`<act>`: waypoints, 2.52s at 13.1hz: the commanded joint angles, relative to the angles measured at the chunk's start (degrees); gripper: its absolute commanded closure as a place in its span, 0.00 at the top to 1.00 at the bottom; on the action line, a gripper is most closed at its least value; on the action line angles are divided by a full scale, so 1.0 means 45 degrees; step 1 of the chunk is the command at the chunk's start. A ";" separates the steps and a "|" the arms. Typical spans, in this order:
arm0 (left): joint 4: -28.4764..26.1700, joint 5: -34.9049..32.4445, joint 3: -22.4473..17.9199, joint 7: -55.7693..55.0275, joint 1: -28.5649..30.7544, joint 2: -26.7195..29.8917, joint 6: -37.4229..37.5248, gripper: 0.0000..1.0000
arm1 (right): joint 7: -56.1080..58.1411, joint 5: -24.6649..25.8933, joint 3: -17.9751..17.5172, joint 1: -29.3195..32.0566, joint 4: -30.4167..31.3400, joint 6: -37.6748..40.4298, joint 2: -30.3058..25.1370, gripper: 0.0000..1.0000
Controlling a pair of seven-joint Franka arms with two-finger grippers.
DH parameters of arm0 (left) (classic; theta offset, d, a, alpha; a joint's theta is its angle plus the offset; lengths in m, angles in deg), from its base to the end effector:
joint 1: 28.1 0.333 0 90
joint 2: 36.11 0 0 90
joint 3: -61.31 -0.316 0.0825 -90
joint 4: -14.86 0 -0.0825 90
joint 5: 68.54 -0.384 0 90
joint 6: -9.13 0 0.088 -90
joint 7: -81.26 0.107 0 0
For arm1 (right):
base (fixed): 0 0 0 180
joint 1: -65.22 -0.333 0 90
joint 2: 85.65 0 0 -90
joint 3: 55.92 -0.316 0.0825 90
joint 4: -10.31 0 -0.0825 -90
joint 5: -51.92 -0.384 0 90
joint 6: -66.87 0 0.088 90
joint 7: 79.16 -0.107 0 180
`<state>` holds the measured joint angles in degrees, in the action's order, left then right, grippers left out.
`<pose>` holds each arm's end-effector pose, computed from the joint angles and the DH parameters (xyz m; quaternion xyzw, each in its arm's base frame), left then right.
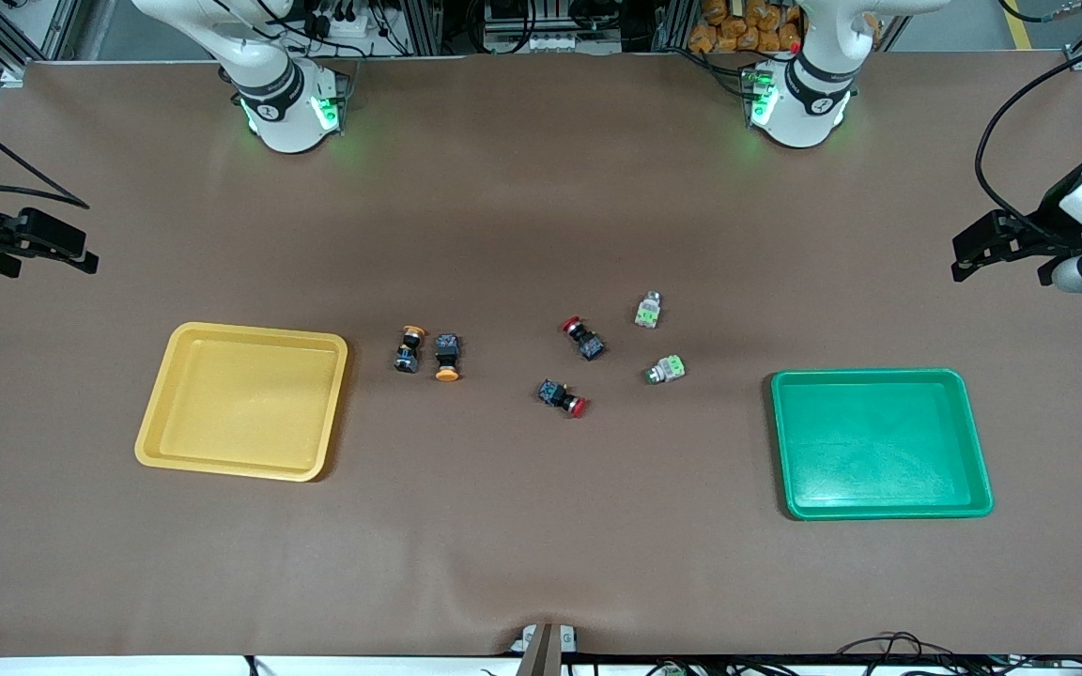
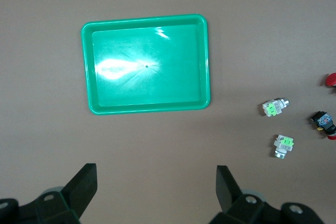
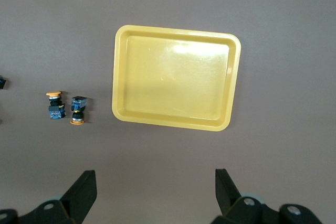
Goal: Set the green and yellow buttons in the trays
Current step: 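Move the left gripper down to the green-capped button near the center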
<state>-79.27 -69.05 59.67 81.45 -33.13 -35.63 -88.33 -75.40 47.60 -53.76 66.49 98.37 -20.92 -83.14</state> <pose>0.5623 -0.0324 0.6067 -0.9989 0.0316 -0.0333 0.0034 0.5633 -0.0250 0.6129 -0.9990 -0.0034 0.0219 0.0383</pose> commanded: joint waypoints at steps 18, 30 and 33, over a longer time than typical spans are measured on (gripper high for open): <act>0.0098 0.0171 0.0560 -0.1524 -0.2395 -0.3601 -0.0856 1.00 | -0.0037 0.0042 -0.0264 -0.0202 -0.0291 0.0272 0.0066 1.00; -0.1720 -0.1898 0.0970 -0.0395 -0.5248 -0.6256 -0.5973 1.00 | -0.0018 0.0101 -0.0264 -0.0495 -0.0018 0.1286 0.0751 1.00; -0.1700 -0.1861 0.0990 0.2058 -0.5075 -0.7019 -0.7691 1.00 | -0.0036 0.0081 -0.0264 -0.0514 0.0021 0.1268 0.1082 1.00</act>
<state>-87.04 -76.52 64.05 84.37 -57.14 -65.44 -119.15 -75.46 47.59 -55.15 64.60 98.64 -15.32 -79.22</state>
